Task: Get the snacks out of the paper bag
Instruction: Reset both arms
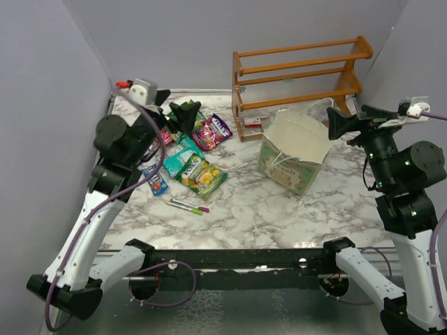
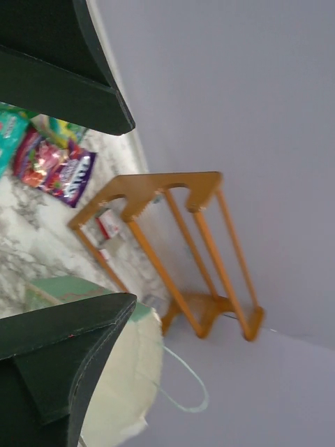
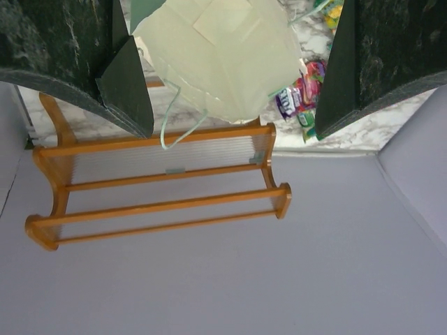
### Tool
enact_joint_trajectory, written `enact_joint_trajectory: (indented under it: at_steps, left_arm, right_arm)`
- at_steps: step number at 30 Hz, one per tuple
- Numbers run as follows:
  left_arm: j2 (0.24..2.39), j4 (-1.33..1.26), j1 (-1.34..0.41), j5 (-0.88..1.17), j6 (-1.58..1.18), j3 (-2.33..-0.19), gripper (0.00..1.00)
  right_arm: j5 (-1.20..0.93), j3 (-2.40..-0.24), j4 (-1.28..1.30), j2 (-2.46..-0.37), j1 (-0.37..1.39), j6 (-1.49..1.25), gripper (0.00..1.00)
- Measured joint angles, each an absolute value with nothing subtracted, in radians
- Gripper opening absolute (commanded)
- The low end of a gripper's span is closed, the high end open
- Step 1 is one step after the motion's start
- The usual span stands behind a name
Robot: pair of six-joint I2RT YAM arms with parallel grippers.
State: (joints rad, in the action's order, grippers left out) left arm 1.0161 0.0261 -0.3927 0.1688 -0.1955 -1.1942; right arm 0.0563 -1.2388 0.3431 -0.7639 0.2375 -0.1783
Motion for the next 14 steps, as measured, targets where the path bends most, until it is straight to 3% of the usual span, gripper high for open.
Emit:
enact_joint_trajectory:
  at_steps: [8, 14]
  left_arm:
    - [0.754, -0.133, -0.393, 0.088, -0.117, -1.188, 0.99]
    - [0.739, -0.129, -0.393, -0.03, -0.07, -1.194, 0.99]
  right_arm:
    - [0.054, -1.339, 0.312, -0.669, 0.237, -0.167, 0.99]
    - [0.053, -1.375, 0.275, -0.654, 0.237, -0.167, 0.99]
